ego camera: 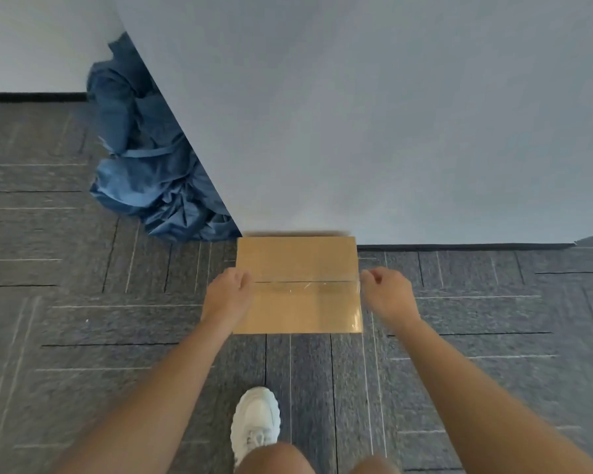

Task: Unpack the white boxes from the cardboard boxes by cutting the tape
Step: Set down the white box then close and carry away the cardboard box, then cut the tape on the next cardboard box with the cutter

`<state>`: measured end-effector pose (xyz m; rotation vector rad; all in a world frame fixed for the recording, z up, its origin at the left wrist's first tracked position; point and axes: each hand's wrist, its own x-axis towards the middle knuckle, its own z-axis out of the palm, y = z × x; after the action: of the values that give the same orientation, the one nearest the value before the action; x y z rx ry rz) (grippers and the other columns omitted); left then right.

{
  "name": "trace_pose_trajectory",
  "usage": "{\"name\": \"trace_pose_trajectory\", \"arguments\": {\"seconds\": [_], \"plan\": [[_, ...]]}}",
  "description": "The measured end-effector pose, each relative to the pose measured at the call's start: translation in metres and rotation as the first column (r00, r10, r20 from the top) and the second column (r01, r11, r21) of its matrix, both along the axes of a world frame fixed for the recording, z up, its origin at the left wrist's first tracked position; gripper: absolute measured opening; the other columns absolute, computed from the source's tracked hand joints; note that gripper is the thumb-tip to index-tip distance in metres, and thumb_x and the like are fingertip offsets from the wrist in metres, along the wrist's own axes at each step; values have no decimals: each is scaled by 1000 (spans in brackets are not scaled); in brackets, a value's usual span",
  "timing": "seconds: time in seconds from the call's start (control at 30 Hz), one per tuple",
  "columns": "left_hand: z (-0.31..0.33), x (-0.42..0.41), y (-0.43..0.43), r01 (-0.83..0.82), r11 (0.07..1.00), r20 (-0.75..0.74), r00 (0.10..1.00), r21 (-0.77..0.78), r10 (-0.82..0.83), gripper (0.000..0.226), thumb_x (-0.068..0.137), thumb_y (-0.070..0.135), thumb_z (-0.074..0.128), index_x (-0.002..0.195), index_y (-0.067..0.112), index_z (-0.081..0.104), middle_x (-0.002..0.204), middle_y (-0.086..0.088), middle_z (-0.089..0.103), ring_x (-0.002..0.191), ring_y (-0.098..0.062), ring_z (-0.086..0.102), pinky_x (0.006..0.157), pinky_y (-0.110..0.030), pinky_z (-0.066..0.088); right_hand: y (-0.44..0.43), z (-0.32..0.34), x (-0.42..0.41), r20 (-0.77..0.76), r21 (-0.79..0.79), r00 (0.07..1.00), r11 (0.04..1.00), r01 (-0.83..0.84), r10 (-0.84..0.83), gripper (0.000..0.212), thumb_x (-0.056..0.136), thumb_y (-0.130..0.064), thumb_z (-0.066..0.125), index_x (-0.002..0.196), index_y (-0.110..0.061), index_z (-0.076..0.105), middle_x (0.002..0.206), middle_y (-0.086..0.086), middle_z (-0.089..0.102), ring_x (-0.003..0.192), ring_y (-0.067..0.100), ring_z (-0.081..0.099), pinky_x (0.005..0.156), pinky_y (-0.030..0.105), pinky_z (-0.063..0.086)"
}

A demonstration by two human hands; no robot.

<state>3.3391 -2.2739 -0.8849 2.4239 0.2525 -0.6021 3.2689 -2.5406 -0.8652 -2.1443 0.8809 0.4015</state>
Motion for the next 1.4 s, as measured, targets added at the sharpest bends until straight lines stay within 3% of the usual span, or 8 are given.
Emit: {"name": "trace_pose_trajectory", "arguments": {"seconds": [0.13,0.3,0.43,0.67,0.9,1.03,1.17,1.4], "plan": [[129,-35,-5,-55,984,77,995,-168,69,36,102,31,46,82,8,66,79,-7,69,77,-27,66,64,-35,48,6,120,-21,-9,81,998,995,-53,54,27,98,-24,49,82,-14,67,66,-3,62,55,10,51,51,23,39],[293,-97,1,-110,953,149,976,-281,156,41,103,34,47,88,2,68,72,-17,64,62,-26,57,57,-34,43,26,273,-56,88,180,985,971,-160,146,16,95,-29,59,87,-21,71,71,-8,65,63,8,57,60,23,42],[411,-148,16,-15,969,205,977,-245,67,45,103,35,48,80,3,68,50,9,52,46,-8,46,48,-19,32,53,383,-85,220,209,939,928,-309,263,13,90,-29,66,82,-21,71,73,-10,68,64,2,58,53,9,40],[540,-229,79,-90,971,260,954,-223,148,45,106,35,41,66,14,47,52,8,37,46,-7,36,52,-24,30,112,503,-126,351,154,761,769,-621,545,29,89,-25,64,62,-20,56,58,-14,53,56,2,46,59,22,41],[620,-352,195,-312,943,355,874,-116,332,45,104,34,47,62,18,41,54,8,36,45,-6,34,50,-18,33,223,578,-164,425,36,471,506,-862,773,34,91,-32,66,63,-17,53,56,-2,56,50,4,48,54,19,41],[642,-459,285,-499,848,395,753,-178,526,46,100,35,56,62,11,49,50,10,38,47,-8,38,50,-19,32,338,617,-205,466,-91,204,276,-957,861,36,89,-23,67,59,-18,48,54,-6,46,52,4,40,55,22,36],[667,-573,365,-622,765,441,647,-167,622,44,97,36,60,58,20,49,46,10,41,46,-8,40,49,-18,34,463,654,-286,441,-242,-96,15,-970,892,22,84,-16,66,65,-12,54,58,-1,52,53,5,42,55,26,38],[695,-782,481,-815,555,465,431,-168,773,42,94,28,66,59,21,44,49,11,41,46,-6,37,51,-22,31,659,714,-453,425,-413,-463,-289,-864,778,34,82,-18,67,57,-27,47,52,-13,50,52,3,45,51,18,32]]}}
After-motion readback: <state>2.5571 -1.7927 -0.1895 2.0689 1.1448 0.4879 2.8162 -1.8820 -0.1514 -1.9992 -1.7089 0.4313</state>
